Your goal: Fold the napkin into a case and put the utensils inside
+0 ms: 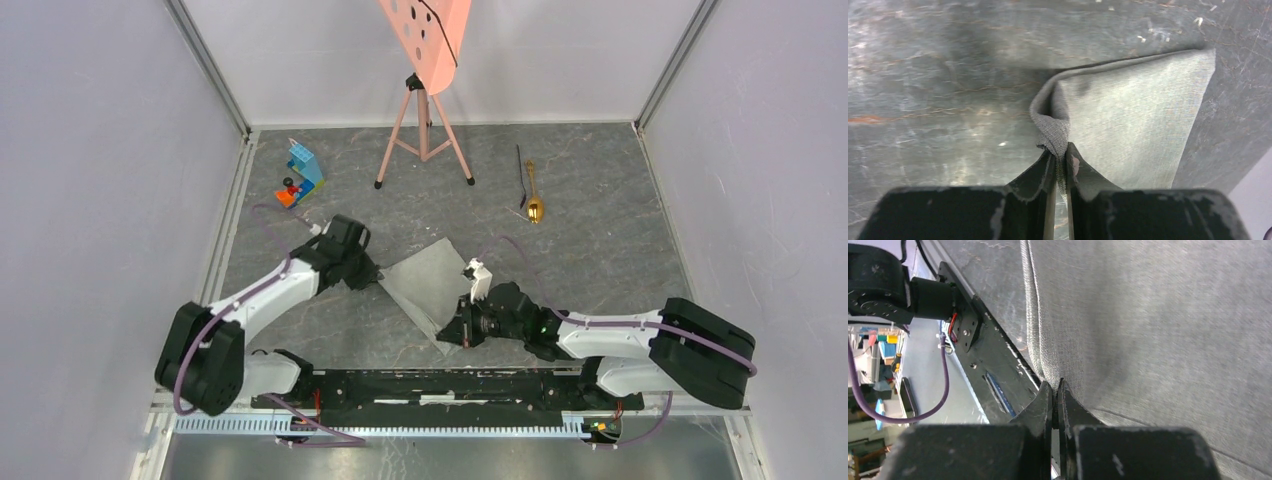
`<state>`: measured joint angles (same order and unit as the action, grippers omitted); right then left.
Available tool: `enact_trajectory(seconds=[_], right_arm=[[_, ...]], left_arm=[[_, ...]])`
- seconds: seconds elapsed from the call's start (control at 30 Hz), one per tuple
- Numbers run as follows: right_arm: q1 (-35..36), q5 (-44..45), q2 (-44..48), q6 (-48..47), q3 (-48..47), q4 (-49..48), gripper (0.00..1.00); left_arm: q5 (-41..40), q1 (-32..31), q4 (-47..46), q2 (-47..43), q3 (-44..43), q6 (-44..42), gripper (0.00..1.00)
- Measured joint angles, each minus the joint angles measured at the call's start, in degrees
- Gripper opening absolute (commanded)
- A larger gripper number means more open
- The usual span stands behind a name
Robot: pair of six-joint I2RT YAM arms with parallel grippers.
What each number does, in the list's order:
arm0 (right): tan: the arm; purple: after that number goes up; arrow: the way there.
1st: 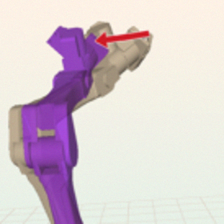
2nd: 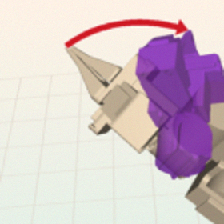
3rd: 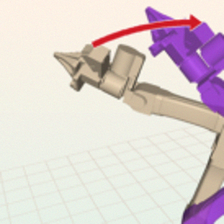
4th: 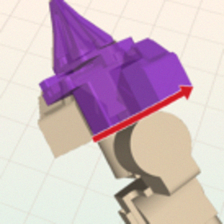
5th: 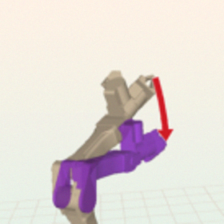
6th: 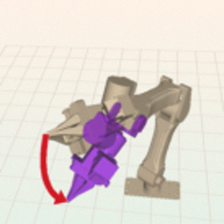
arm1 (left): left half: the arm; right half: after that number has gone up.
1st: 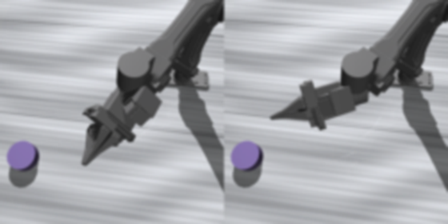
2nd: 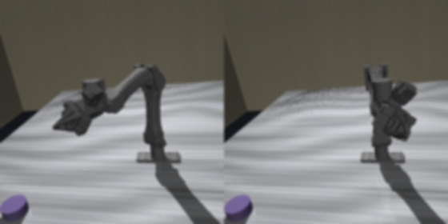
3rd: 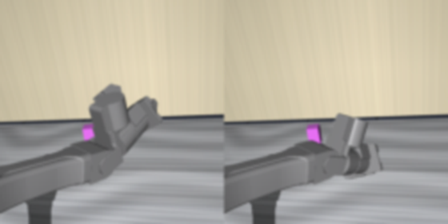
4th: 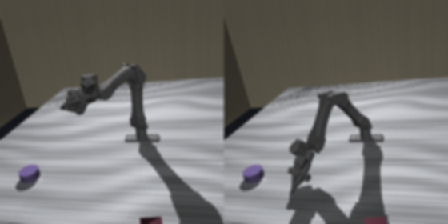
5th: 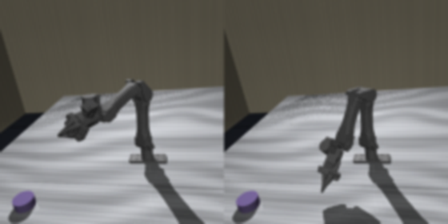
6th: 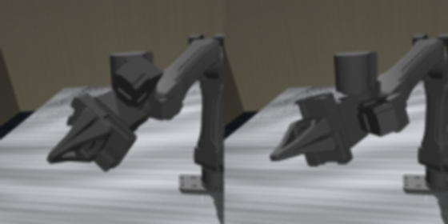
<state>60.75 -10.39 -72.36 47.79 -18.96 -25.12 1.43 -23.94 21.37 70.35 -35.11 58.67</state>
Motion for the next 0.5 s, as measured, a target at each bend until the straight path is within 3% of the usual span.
enact_trajectory(seconds=[0.27,0.5], right_arm=[[-2.84,0.11,1.99,3.54,5.55,-3.13,0.0],[-5.31,-0.02,4.15,3.58,9.11,-3.61,0.0]], left_arm=[[-10.93,-10.29,14.75,16.57,-21.07,0.0,0.11],[-16.48,-15.96,21.38,26.6,-31.8,0.0,0.11]])
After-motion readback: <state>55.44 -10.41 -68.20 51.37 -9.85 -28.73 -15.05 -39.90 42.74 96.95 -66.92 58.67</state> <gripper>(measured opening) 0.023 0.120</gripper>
